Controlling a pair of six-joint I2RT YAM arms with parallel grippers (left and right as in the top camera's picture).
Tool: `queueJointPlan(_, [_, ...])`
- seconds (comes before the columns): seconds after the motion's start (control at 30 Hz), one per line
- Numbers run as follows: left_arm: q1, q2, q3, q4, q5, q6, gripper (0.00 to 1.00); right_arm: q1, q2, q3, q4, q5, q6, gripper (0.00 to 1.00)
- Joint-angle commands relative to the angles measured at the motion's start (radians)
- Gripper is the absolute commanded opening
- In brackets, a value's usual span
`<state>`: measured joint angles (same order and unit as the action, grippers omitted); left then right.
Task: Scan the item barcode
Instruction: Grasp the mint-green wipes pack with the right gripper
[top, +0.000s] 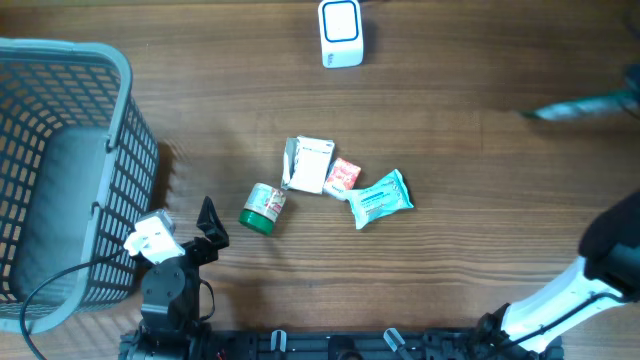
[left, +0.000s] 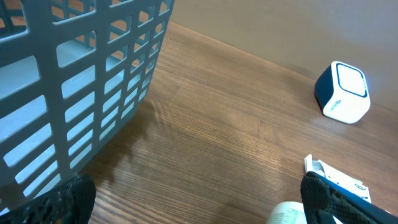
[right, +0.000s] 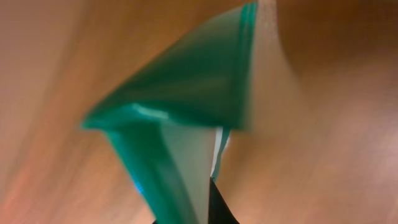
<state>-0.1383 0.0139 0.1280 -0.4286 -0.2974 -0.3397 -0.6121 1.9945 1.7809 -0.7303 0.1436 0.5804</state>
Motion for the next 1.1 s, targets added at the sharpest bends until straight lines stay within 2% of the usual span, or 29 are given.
queueJointPlan(0.0, [-0.001, -0.007, -0.002, 0.002, -0.006, -0.009, 0.99, -0.082, 0.077, -0.007, -0.02, 0.066, -0.085, 0.05])
queueJointPlan(0.03, [-0.001, -0.007, -0.002, 0.002, -0.006, -0.009, 1.0, -0.102, 0.093, -0.007, -0.027, 0.066, -0.084, 0.09])
queueJointPlan(0.07, [-0.001, -0.007, -0.002, 0.002, -0.006, -0.009, 1.0, -0.117, 0.098, -0.007, -0.029, 0.056, -0.082, 0.29])
queueJointPlan(0.1, [-0.001, -0.007, -0.002, 0.002, -0.006, -0.009, 1.0, -0.138, 0.093, -0.004, -0.02, -0.012, -0.082, 0.62])
queueJointPlan(0.13, [-0.001, -0.007, -0.002, 0.002, -0.006, -0.009, 1.0, -0.154, 0.081, 0.008, -0.016, -0.114, -0.083, 0.88])
queueJointPlan(0.17, [-0.001, -0.007, -0.002, 0.002, -0.006, -0.009, 1.0, -0.163, 0.066, 0.023, -0.014, -0.205, -0.083, 1.0])
queueJointPlan(0.23, [-0.001, -0.007, -0.002, 0.002, -0.006, -0.009, 1.0, -0.165, 0.016, 0.044, -0.017, -0.304, -0.082, 1.0])
queueJointPlan(0.37, [-0.001, -0.007, -0.002, 0.002, -0.006, -0.009, 1.0, -0.098, -0.176, 0.044, -0.075, -0.304, -0.037, 1.0])
queueJointPlan(0.47, [-0.001, -0.007, -0.002, 0.002, -0.006, -0.009, 1.0, 0.032, -0.279, 0.044, -0.247, -0.315, 0.077, 0.99])
queueJointPlan(0.53, [-0.001, -0.007, -0.002, 0.002, -0.006, -0.009, 1.0, 0.164, -0.288, 0.041, -0.459, -0.402, 0.213, 1.0])
queueJointPlan(0.67, [-0.001, -0.007, -0.002, 0.002, -0.006, -0.009, 1.0, 0.396, -0.283, -0.045, -0.705, -0.537, 0.42, 1.0])
queueJointPlan(0.77, [-0.001, -0.007, -0.002, 0.002, -0.006, -0.009, 1.0, 0.619, -0.283, -0.137, -0.667, -0.42, 0.452, 0.84])
queueJointPlan(0.8, [-0.001, -0.007, -0.002, 0.002, -0.006, -0.009, 1.0, 0.687, -0.283, -0.167, -0.65, -0.43, 0.486, 0.92])
queueJointPlan(0.87, [-0.001, -0.007, -0.002, 0.002, -0.006, -0.009, 1.0, 0.815, -0.283, -0.247, -0.562, -0.443, 0.529, 0.92])
queueJointPlan(0.9, [-0.001, -0.007, -0.002, 0.002, -0.006, -0.009, 1.0, 0.863, -0.282, -0.285, -0.535, -0.443, 0.594, 0.92])
queueJointPlan(0.97, [-0.001, -0.007, -0.002, 0.002, -0.006, -0.009, 1.0, 0.963, -0.279, -0.391, -0.452, -0.403, 0.805, 0.82])
queueJointPlan(1.03, [-0.001, -0.007, -0.002, 0.002, -0.006, -0.009, 1.0, 0.998, -0.253, -0.414, -0.417, -0.371, 0.911, 0.73])
queueJointPlan(1.07, [-0.001, -0.007, -0.002, 0.002, -0.006, -0.009, 1.0, 1.001, -0.238, -0.414, -0.383, -0.364, 0.911, 0.73])
